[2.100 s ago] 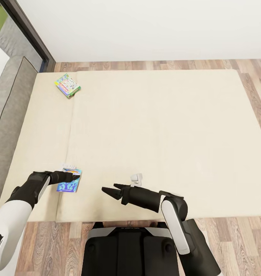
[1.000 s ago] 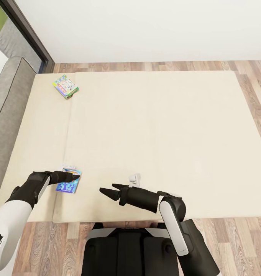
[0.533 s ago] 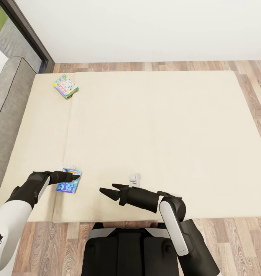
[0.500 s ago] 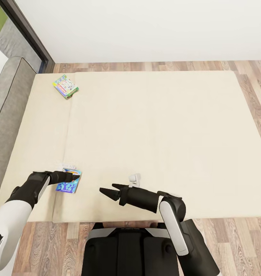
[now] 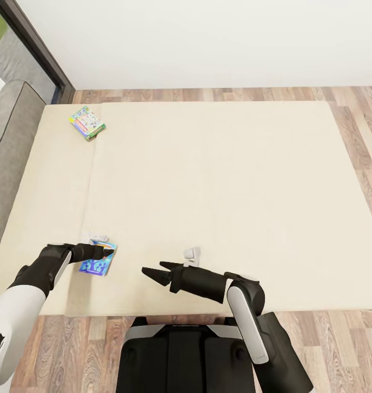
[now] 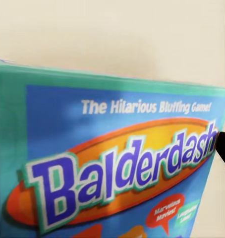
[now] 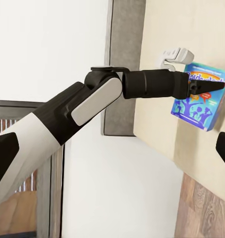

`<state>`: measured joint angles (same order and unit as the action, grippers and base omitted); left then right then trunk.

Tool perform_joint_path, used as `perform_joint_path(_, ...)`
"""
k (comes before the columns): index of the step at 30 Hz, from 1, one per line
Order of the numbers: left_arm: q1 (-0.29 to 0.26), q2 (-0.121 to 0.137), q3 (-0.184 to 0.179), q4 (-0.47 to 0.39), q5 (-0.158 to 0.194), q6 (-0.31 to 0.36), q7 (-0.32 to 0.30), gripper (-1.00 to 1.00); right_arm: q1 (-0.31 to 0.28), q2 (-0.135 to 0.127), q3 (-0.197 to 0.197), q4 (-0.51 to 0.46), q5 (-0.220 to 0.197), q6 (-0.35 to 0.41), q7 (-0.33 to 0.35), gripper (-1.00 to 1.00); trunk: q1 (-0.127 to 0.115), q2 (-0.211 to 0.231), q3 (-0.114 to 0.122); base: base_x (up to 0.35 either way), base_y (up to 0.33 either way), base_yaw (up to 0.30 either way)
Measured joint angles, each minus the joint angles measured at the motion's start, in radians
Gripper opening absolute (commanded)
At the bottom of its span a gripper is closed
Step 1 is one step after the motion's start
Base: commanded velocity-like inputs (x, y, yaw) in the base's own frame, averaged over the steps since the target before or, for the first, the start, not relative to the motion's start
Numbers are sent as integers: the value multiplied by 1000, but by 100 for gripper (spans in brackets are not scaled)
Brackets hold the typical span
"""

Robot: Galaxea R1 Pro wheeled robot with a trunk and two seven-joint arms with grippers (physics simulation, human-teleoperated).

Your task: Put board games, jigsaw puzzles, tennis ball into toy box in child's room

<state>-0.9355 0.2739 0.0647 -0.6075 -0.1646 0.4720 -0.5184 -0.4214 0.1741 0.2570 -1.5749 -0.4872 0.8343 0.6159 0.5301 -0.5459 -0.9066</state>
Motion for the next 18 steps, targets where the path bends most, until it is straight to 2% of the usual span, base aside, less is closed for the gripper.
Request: perform_joint_path(18, 0, 0, 0, 0, 0, 0, 0, 100, 0, 0, 15, 0, 0, -1, 0, 100, 0, 0, 0, 0, -177, 0)
